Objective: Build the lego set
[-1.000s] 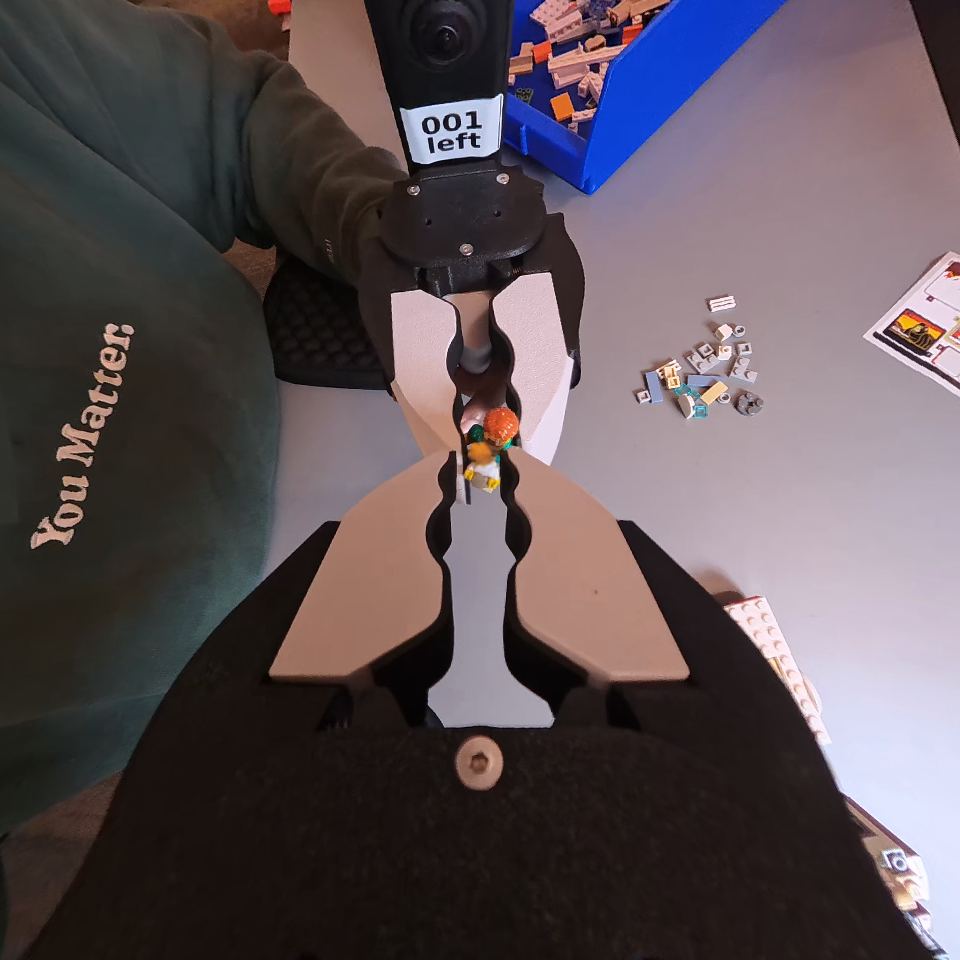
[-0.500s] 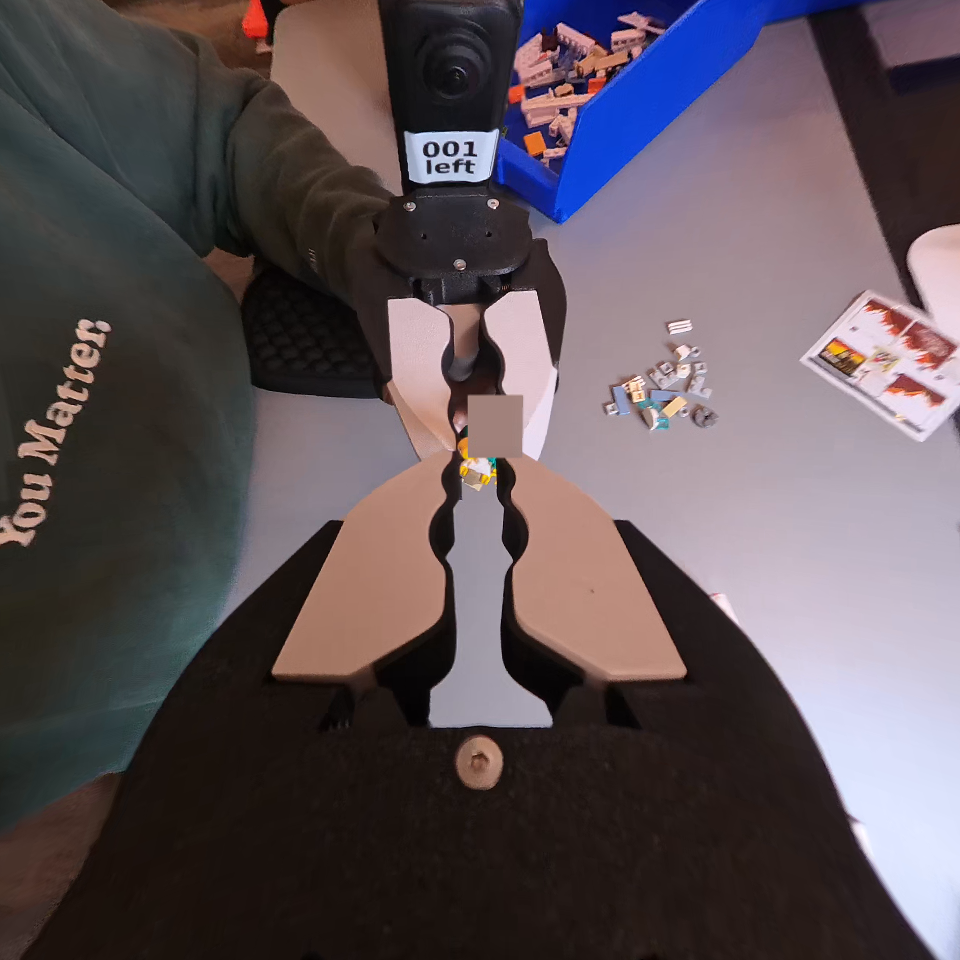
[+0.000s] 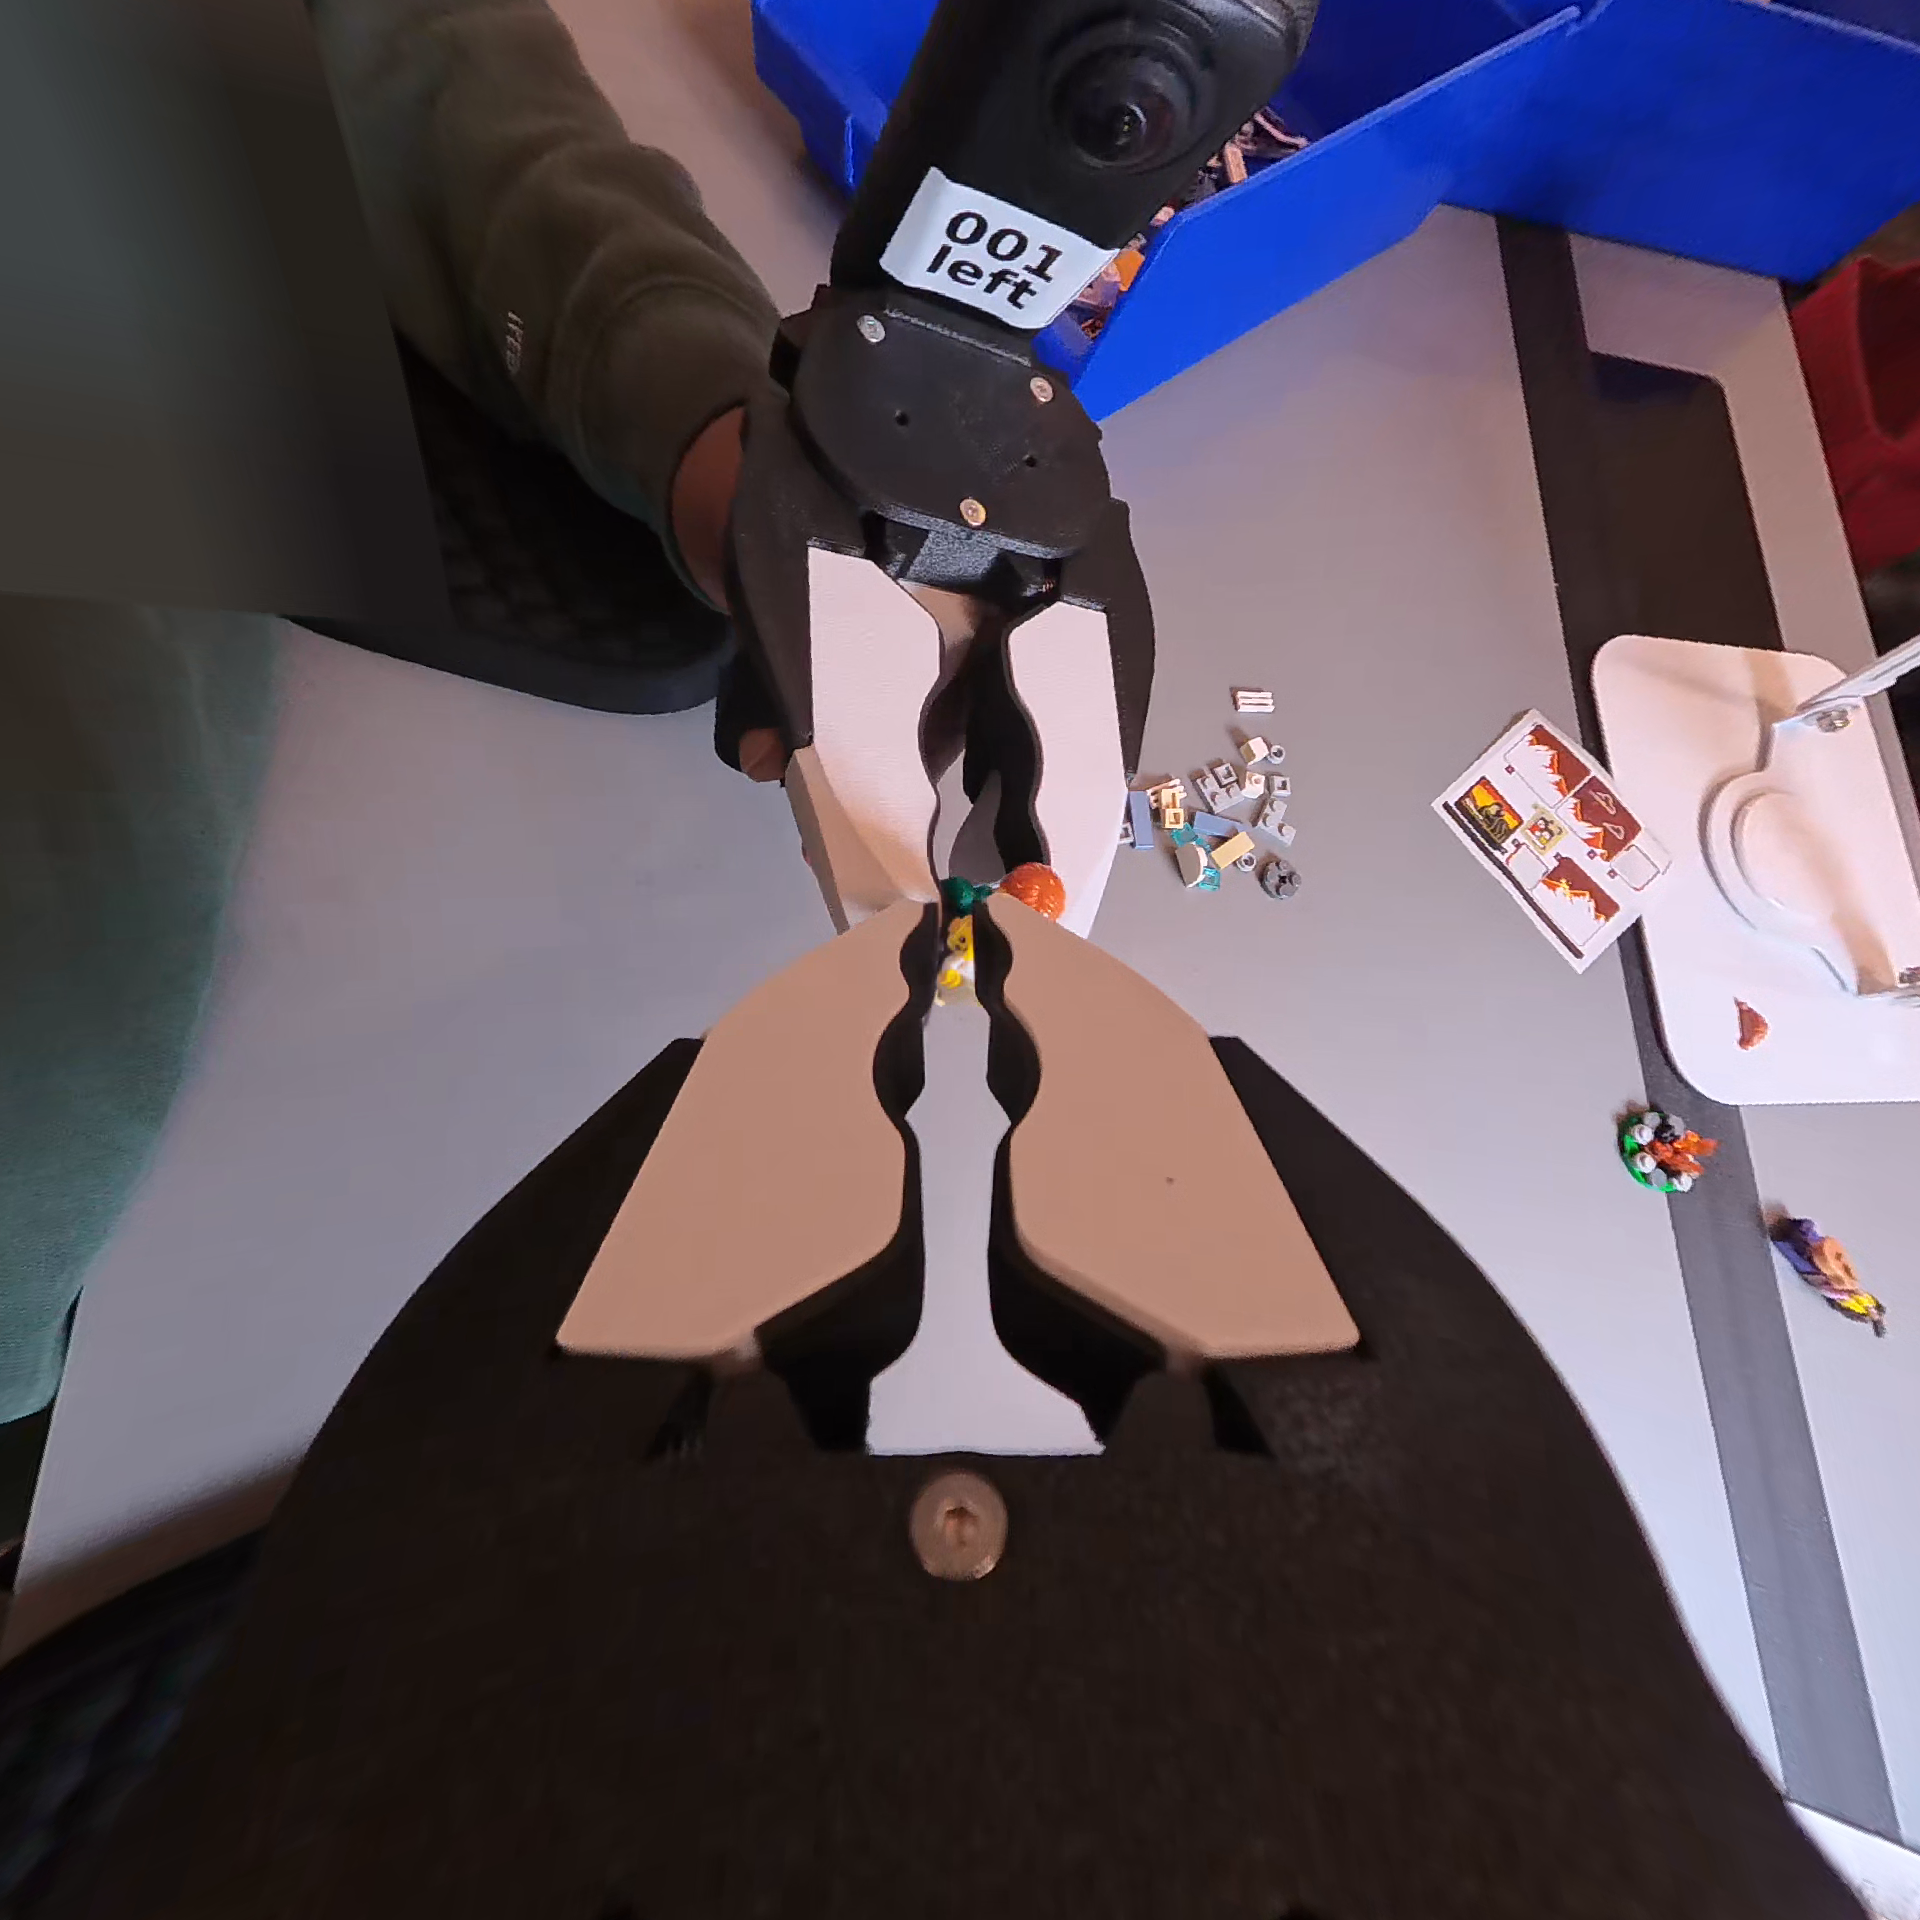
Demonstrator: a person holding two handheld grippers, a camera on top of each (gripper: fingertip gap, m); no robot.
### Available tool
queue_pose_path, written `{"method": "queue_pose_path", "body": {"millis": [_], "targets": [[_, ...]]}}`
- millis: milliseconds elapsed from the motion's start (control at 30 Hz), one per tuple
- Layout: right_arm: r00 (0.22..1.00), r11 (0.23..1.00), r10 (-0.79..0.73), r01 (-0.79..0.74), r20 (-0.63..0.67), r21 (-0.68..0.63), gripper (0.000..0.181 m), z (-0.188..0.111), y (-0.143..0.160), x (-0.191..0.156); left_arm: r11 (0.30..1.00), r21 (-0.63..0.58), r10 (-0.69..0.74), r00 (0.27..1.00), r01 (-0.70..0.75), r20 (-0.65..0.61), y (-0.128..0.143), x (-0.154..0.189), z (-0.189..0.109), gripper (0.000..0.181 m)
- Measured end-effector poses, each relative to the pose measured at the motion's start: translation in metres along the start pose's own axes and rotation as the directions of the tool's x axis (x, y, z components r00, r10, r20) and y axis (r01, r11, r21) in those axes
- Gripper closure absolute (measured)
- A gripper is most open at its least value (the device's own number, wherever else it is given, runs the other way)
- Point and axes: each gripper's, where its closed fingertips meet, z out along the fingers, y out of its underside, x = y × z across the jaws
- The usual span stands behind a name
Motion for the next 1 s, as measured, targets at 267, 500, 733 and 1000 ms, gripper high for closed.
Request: {"method": "queue_pose_path", "body": {"millis": [267, 500, 733, 1000], "targets": [[1.000, 1.000, 0.019, -0.019, -0.006, 0.018, 0.175, -0.0003, 0.0017, 0.0041, 1.000, 0.005, -0.008, 1.000, 0.008, -0.008, 0.0001, -0.0004, -0.0005, 0.161], [0.988, 0.986, 0.145, -0.148, 0.047, 0.082, 0.175, -0.0013, 0.0020, 0.0048, 1.000, 0.011, -0.004, 1.000, 0.005, -0.011, -0.0001, 0.0000, -0.0006, 0.161], [0.964, 0.957, 0.251, -0.261, 0.091, 0.124, 0.173, -0.0002, 0.0054, 0.0060, 1.000, 0.001, -0.013, 1.000, 0.013, -0.005, 0.0023, -0.0013, 0.0000, 0.161], [0.879, 0.871, 0.443, -0.469, 0.179, 0.147, 0.175, 0.0016, 0.0068, 0.0082, 1.000, -0.009, -0.006, 1.000, 0.006, 0.006, 0.0046, -0.0028, 0.0005, 0.161]]}}
